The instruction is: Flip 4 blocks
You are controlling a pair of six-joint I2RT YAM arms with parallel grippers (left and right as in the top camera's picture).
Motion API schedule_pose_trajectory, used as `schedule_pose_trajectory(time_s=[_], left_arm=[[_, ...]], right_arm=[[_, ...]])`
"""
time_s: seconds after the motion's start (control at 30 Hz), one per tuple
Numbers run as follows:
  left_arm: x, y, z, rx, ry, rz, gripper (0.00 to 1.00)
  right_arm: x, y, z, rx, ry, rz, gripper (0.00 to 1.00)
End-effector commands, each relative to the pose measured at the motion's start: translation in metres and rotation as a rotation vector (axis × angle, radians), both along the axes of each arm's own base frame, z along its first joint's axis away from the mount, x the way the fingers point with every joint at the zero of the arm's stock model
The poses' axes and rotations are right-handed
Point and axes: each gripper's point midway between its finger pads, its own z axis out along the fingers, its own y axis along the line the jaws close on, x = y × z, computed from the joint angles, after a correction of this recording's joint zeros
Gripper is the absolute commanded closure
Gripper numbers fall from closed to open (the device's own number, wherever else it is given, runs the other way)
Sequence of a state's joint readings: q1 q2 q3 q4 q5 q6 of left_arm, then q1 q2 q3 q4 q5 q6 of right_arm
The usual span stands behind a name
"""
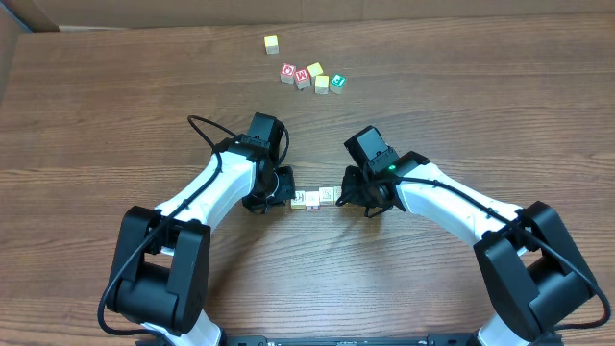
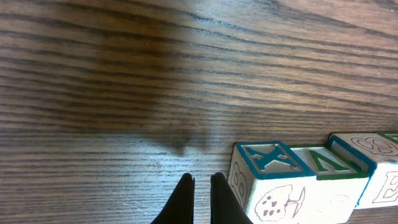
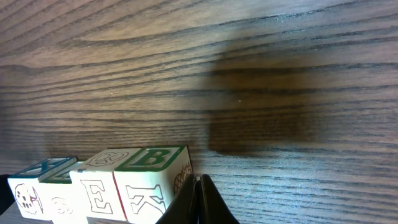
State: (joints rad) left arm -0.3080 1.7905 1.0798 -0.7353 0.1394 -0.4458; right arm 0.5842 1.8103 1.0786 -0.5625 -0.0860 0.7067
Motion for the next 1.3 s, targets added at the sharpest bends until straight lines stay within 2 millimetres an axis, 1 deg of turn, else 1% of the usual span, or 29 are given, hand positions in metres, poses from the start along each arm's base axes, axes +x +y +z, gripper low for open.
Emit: schedule_pose_trajectory(time_s=[0.0,0.6,0.87,1.03,1.27], left_arm=[[-0.0062,-0.0027,-0.0075,-0.005,0.029,0.006,0.96],[-0.0081,-0.0021,-0.0082,-0.002,0.035,0.006,0.96],[-0.0139,-0.0037,-0.0122,0.002,0.046,-0.001,0.96],[-0.0129,-0.0048,-0.012,0.0,0.041,0.001,0.96],[-0.0127,-0.0048,-0.012,0.0,0.041,0.001,0.96]], right_arm=[[-0.0029,-0.0004,-0.0031,-0.004,0.004,-0.009,0.96],[-0.0028,-0.0005,-0.0033,-0.002,0.008,-0.021,0.96],[-0.003,-0.0006,-0.0036,-0.002,0.009,-0.021,0.96],[-0.0038,-0.001,-0.0091,-0.009,0.019,-0.022,0.96],[-0.0036,0.0,-0.0091,-0.004,0.02,-0.02,0.96]])
